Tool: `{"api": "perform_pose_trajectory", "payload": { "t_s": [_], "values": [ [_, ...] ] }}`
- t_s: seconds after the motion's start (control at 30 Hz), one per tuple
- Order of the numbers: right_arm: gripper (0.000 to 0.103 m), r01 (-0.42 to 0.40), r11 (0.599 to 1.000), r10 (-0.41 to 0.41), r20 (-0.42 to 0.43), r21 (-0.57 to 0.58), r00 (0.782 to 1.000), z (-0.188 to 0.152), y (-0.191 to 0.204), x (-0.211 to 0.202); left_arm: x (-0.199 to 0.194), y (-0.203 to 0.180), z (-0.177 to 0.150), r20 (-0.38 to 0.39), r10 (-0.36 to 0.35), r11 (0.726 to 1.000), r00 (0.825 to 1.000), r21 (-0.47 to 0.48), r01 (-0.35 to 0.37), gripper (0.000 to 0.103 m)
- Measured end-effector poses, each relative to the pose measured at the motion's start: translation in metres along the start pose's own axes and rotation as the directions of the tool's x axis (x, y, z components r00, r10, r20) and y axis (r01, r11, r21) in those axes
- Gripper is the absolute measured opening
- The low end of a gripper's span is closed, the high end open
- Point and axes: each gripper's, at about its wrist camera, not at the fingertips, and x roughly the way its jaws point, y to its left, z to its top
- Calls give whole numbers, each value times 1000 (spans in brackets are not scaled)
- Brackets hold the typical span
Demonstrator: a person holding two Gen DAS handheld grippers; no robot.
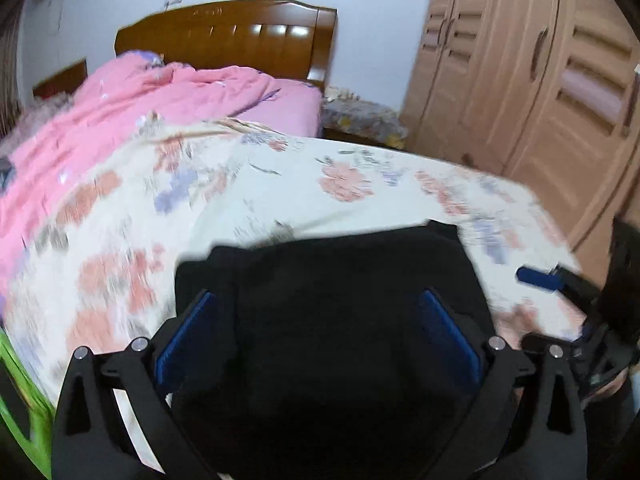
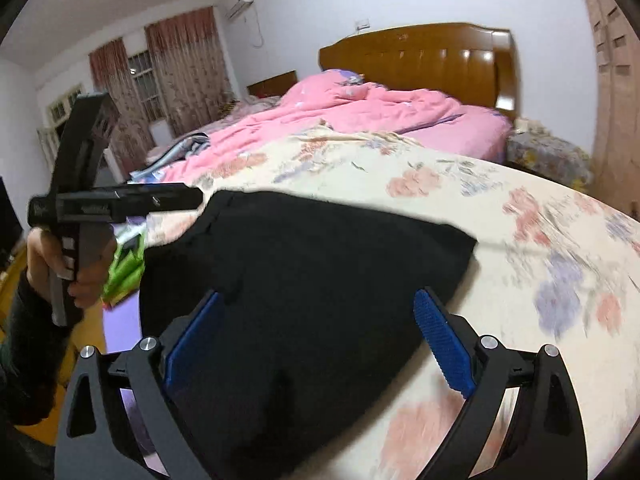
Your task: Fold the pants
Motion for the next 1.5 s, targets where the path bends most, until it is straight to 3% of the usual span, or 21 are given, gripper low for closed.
{"api": "perform_pose_trajectory", "payload": {
  "t_s": [0.1,0.17,0.23,0.37,0.47,0.5,0.57,0.63,0.73,0.77,0.83,0.9,1.03,1.1,1.13,1.27,1.4,1.43,1.5],
  "values": [
    [91,-69,996,72,-60,52,996,15,-26,35,49,14,6,-134,82,996,988,-19,-86,101],
    [92,-107,993,113,-147,49,983,19,-40,62,72,25,-3,-183,82,995,980,-46,-92,101],
    [91,25,999,-21,-167,25,986,24,-58,71,76,32,-12,-172,66,995,983,-66,-78,101],
    [91,-49,993,56,-59,110,997,37,-71,50,74,34,-14,-162,51,995,985,-77,-64,101],
    [92,-173,984,177,-118,42,977,40,-59,64,75,34,-12,-158,46,995,986,-82,-60,101],
    [92,-177,984,176,-167,9,970,37,-56,74,75,33,-13,-157,47,995,987,-81,-60,101],
    [91,-78,997,73,-204,-14,976,38,-65,91,75,33,-13,-155,48,995,987,-78,-61,101],
    [89,-88,992,97,-95,92,991,46,-77,80,74,32,-14,-152,52,995,987,-74,-64,101],
    [93,-10,987,-2,72,158,997,53,-75,50,73,33,-15,-144,50,995,988,-79,-62,101],
    [93,-61,985,46,94,163,995,53,-69,44,73,33,-15,-142,50,995,989,-79,-62,101],
    [93,-128,985,122,54,120,991,48,-47,45,73,32,-15,-139,54,995,989,-78,-65,101],
    [93,-135,990,135,-8,29,991,40,-22,48,72,32,-15,-135,54,995,989,-77,-65,101],
    [94,-64,991,50,-115,-121,992,18,15,59,71,33,-16,-126,48,995,991,-84,-59,101],
    [96,49,980,-85,-180,-194,980,7,20,81,72,33,-16,-125,52,995,991,-82,-63,101],
    [99,71,977,-111,-199,-202,974,0,18,88,72,33,-16,-125,57,995,990,-79,-67,101],
    [99,46,995,-61,-183,-85,981,-3,1,94,74,32,-17,-121,65,995,990,-73,-75,101],
    [98,137,988,-147,-190,-66,971,-1,10,89,76,35,-17,-118,64,994,991,-82,-74,101],
    [98,189,981,-196,-182,-51,964,-1,19,78,73,34,-18,-121,85,991,989,-90,-96,101],
    [98,168,984,-173,-135,-52,976,-4,38,54,58,29,-22,-88,151,982,985,-103,-160,101]
  ]
}}
